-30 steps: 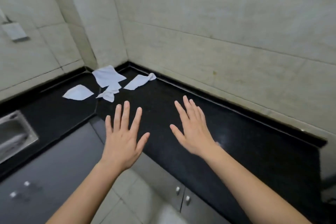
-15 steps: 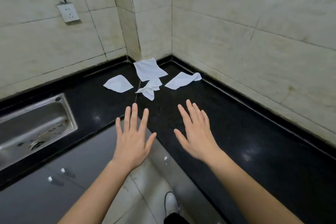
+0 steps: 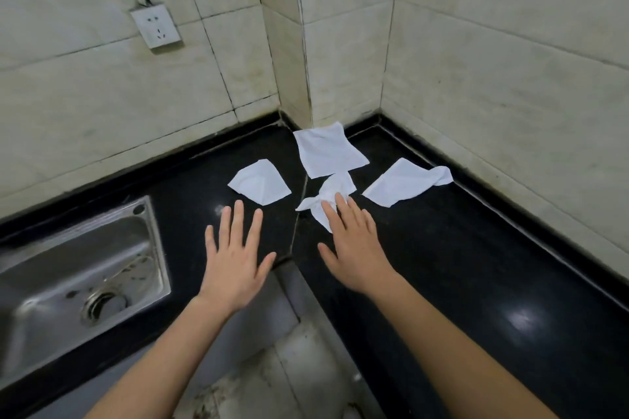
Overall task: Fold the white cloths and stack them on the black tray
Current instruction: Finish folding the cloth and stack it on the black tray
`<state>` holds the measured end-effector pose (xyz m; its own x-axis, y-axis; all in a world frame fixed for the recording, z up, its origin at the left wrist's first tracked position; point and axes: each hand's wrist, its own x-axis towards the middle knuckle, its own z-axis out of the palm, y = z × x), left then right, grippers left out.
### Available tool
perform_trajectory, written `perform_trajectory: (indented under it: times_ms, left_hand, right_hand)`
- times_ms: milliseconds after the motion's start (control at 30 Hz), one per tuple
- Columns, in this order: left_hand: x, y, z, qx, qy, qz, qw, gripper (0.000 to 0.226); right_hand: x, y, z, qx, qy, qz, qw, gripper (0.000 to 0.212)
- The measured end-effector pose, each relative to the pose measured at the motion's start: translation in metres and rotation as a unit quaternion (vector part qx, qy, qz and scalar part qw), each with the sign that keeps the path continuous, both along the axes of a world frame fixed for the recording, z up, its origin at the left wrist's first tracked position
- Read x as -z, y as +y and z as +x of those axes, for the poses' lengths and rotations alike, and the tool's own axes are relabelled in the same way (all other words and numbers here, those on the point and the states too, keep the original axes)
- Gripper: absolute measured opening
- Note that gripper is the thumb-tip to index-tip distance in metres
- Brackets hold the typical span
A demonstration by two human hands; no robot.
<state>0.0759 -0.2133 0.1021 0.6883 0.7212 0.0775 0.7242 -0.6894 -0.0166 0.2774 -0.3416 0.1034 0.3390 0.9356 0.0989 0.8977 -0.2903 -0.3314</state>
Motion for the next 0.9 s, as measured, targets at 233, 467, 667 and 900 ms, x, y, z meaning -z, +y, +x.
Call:
perform_trajectory:
  times_ms: [233, 467, 667, 900]
  left_hand:
    - [0.031, 0.112, 0.001, -0.001, 0.042, -0.023, 0.999, 0.074]
    - [0.074, 0.252, 0.049, 0.086, 0.046, -0.100, 0.990, 0.063]
    - [0.127, 0.348, 0.098, 0.129, 0.042, -0.153, 0.979, 0.070]
    - [0.165, 0.361, 0.095, 0.114, 0.009, -0.196, 0.974, 0.056]
  right_hand:
    - [0.027, 0.108, 0.002, -0.024, 0.012, -0.053, 0.998, 0.070]
    - [0.072, 0.205, 0.006, 0.033, 0.038, -0.116, 0.992, 0.067]
    - [0.126, 0.293, 0.000, 0.060, 0.061, -0.164, 0.983, 0.066]
    - [0.178, 0.318, -0.010, 0.070, -0.044, -0.144, 0.986, 0.040]
